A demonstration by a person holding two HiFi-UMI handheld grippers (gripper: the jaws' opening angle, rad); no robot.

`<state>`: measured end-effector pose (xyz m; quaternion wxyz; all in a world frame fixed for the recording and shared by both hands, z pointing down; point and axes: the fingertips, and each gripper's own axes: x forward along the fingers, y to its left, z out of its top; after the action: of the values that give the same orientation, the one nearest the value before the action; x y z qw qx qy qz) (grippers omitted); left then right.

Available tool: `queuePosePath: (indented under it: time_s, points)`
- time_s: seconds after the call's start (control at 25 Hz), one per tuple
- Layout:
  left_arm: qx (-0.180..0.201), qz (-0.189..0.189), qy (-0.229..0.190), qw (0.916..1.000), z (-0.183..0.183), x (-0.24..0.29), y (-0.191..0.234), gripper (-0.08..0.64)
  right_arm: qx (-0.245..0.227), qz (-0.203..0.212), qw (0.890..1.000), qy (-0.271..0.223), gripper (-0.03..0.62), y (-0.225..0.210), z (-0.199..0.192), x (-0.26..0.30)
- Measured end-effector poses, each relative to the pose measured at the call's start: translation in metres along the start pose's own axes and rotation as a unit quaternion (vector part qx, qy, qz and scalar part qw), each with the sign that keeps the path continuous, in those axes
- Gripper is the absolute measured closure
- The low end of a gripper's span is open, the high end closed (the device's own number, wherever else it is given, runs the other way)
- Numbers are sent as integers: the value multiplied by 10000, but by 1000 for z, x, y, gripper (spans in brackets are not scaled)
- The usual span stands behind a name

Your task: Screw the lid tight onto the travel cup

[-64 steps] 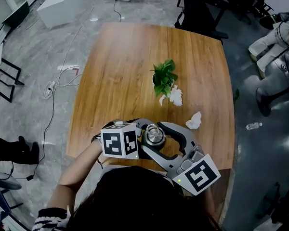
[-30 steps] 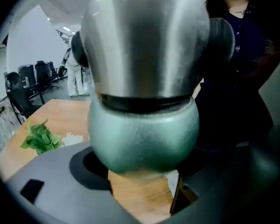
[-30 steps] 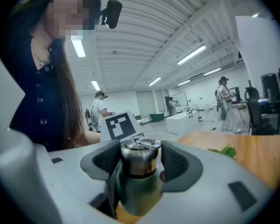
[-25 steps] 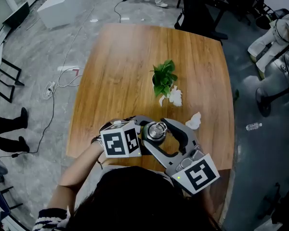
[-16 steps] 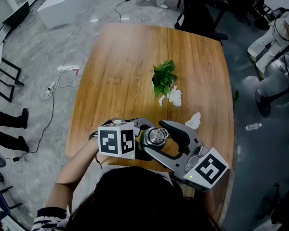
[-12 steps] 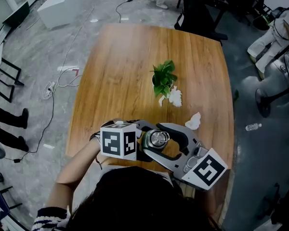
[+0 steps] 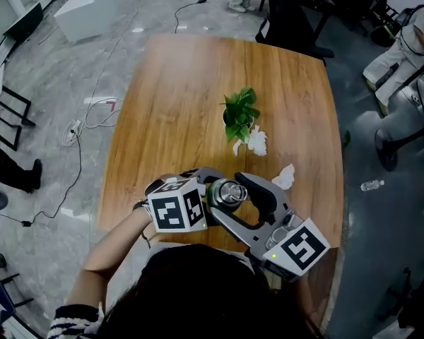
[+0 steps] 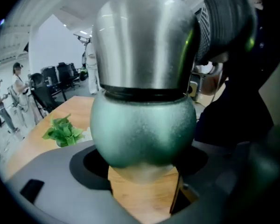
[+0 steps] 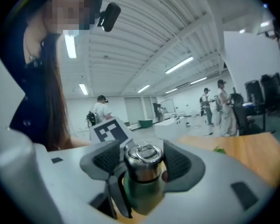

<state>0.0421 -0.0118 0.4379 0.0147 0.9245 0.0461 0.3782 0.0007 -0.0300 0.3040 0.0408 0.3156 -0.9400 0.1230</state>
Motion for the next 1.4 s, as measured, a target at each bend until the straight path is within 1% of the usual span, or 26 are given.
queuePosePath:
  time_s: [0.04, 0.12, 0.2, 0.24, 0.32, 0.44, 0.52, 0.56, 0.6, 0.64, 0.68, 0.76, 0.84, 0.88, 0.96, 1.0, 1.08, 1.2, 1.24, 1.28, 1.32, 1.36, 1.4]
  points:
    - [107, -252, -65, 9996, 1, -1, -8, 172, 43, 314, 9995, 87, 316, 5, -1, -3]
    - [338, -768, -148, 9964, 3, -4, -24, 172, -75, 820, 9960, 333, 316, 15, -5, -5]
    - [524, -1078, -121, 9927, 3, -4, -35, 172, -272, 1081, 9927, 452, 316, 21, -9, -5]
    - [571, -1130, -95, 9919, 3, -3, -37, 172, -381, 1069, 9927, 417, 316, 21, -9, -4]
    - [534, -1050, -64, 9930, 3, 1, -36, 172, -620, 803, 9944, 284, 318, 18, -9, -1]
    - [299, -627, -29, 9976, 2, 4, -21, 172, -857, 158, 9959, 244, 318, 8, -9, 3]
    - [147, -300, 30, 9994, 1, 4, -11, 172, -808, -282, 9960, 238, 318, -1, -9, 5]
    - [98, -183, 68, 9998, 0, 4, -7, 172, -713, -420, 9963, 227, 318, -4, -9, 5]
    - [93, -126, 99, 9998, 0, 4, -6, 172, -588, -438, 9971, 215, 318, -4, -9, 5]
    - [138, -148, 115, 9997, -1, 3, -8, 172, -446, -314, 9983, 211, 318, -1, -10, 5]
    - [211, -247, 117, 9994, -2, 3, -12, 172, -302, -74, 9993, 225, 318, 3, -10, 4]
    - [367, -590, 98, 9975, -5, 1, -23, 172, -124, 494, 9982, 316, 316, 15, -9, 0]
    - [496, -956, 47, 9942, -6, -2, -35, 172, -197, 897, 9947, 465, 316, 22, -11, -4]
    - [537, -1094, 15, 9925, -5, -3, -39, 172, -300, 1008, 9931, 525, 316, 24, -13, -5]
    - [561, -1223, -57, 9909, -1, -2, -44, 172, -528, 1011, 9923, 483, 316, 25, -13, -4]
    - [536, -1204, -96, 9912, 0, -1, -43, 172, -621, 911, 9931, 404, 318, 24, -12, -2]
    - [393, -999, -133, 9941, 2, 1, -36, 172, -742, 557, 9953, 295, 318, 18, -10, 2]
    - [82, -367, -26, 9993, 2, 2, -15, 172, -778, -174, 9965, 259, 318, 2, -9, 5]
    - [8, -147, 29, 9999, 1, 1, -8, 172, -720, -377, 9964, 242, 318, -3, -8, 5]
    - [-32, 12, 68, 10000, 0, 0, -3, 172, -619, -496, 9966, 219, 318, -6, -7, 4]
    - [-31, 71, 80, 9999, 0, -1, -1, 172, -487, -488, 9974, 196, 318, -7, -6, 4]
    - [6, 17, 61, 10000, -1, -2, -2, 172, -343, -339, 9987, 187, 318, -5, -5, 4]
    - [71, -128, 21, 9999, -1, -3, -6, 172, -210, -74, 9995, 203, 318, 0, -4, 2]
